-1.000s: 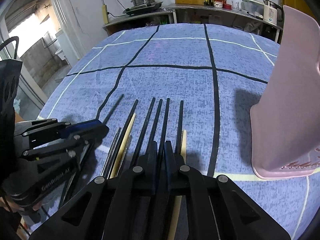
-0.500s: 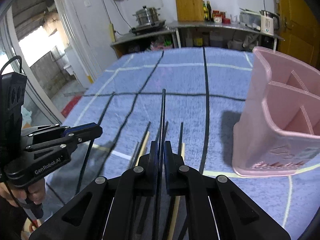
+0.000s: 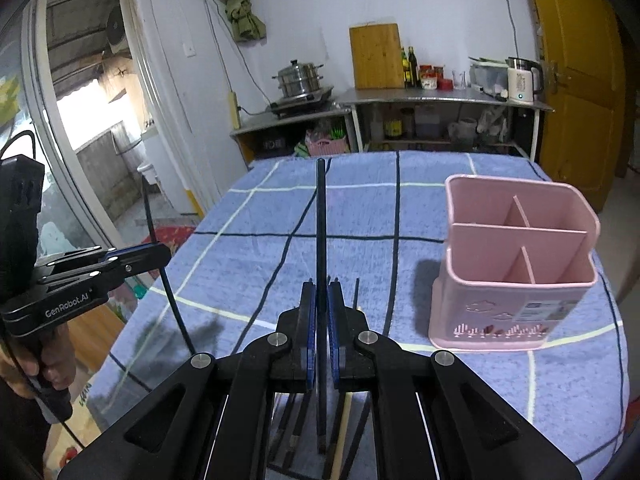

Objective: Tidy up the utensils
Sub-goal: 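Lift both held chopsticks upright and carry them over the pink holder, then open the left gripper while the right gripper opens, dropping chopsticks into holder, then move both grippers back down to the remaining chopsticks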

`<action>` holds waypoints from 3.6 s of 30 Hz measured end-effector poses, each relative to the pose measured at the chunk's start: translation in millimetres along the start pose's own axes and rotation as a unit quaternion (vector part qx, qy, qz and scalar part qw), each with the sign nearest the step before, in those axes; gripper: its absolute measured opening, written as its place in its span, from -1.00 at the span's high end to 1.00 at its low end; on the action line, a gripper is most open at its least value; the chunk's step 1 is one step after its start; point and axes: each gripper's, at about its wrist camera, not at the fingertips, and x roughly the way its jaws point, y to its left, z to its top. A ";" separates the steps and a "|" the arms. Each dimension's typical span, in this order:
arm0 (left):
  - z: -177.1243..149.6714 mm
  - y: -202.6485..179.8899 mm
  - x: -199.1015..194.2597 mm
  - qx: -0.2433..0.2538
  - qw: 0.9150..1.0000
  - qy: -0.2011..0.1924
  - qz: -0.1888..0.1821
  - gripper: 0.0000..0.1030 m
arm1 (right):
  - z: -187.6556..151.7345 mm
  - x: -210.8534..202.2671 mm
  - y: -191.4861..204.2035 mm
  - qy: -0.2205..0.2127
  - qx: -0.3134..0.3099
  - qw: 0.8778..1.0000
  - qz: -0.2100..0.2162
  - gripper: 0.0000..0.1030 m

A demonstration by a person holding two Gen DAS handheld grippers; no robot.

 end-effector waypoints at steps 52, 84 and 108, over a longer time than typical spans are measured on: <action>114.8 -136.9 128.6 0.021 0.990 0.023 -0.141 0.89 | 60.2 -9.8 -142.0 -0.034 0.082 0.993 -0.081 0.89; 42.1 -59.0 -8.3 -0.011 0.991 -0.127 -0.045 -0.10 | 16.6 -94.2 -77.5 -0.118 0.049 0.989 -0.081 0.48; -70.9 -23.5 29.2 -0.057 0.998 -0.027 -0.001 0.26 | -56.7 -48.8 -27.3 -0.039 -0.002 0.998 -0.041 0.48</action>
